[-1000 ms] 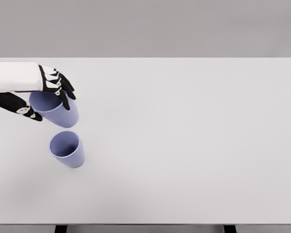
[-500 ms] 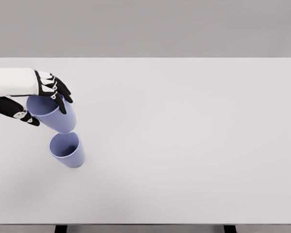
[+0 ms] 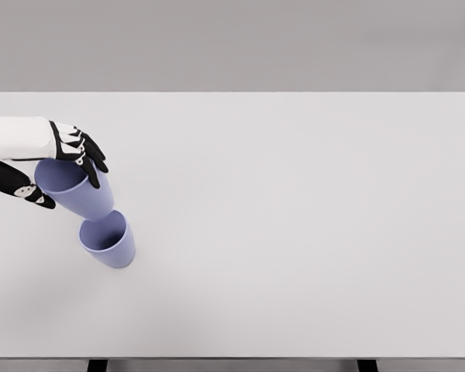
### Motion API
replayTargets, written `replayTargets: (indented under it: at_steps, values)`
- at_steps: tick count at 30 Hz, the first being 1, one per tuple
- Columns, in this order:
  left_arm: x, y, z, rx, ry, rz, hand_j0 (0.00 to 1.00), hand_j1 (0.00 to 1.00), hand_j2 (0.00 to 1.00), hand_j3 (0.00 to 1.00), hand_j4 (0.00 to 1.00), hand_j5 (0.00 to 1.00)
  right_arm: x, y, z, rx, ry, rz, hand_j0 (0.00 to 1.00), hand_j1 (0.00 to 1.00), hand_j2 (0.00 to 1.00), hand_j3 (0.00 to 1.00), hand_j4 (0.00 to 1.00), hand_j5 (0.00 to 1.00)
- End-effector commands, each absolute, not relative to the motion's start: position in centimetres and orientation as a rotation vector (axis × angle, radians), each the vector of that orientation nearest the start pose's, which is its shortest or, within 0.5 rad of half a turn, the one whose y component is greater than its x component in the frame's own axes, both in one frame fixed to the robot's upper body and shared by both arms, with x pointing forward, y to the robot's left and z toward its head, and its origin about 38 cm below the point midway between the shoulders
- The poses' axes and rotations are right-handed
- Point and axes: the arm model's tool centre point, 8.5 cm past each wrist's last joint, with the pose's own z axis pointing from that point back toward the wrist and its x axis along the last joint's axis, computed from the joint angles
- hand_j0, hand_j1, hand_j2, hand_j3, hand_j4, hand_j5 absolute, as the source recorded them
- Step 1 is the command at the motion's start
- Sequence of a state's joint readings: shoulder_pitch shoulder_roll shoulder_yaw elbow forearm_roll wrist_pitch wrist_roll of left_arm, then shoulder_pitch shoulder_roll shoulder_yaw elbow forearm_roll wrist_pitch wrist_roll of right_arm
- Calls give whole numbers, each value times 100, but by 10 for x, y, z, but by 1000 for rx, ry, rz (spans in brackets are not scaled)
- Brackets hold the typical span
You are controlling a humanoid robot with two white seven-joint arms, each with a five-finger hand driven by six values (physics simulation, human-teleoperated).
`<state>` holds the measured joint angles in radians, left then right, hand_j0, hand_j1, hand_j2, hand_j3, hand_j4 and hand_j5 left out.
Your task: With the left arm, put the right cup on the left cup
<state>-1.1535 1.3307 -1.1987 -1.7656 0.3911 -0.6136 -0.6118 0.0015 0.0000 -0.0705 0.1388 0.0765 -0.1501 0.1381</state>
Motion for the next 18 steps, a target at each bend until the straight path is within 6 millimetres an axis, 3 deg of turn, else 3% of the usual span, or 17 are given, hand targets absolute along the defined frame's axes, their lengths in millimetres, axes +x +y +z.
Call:
replayTargets:
  at_steps: [1,12,18]
  values:
    - [354,333,341,-26,-1489,-2027,61,61,61,61,61,61,-33,-256,-257,63,-10,7,100,100,100,100,100,100]
    - [352,339,341,-17,-1476,-2015,61,61,61,61,61,61,-34,-256,-257,63,-7,6,100,100,100,100,100,100]
    - [351,337,331,-51,-1467,-2008,63,63,63,63,63,63,-33,-256,-257,61,-9,6,100,100,100,100,100,100]
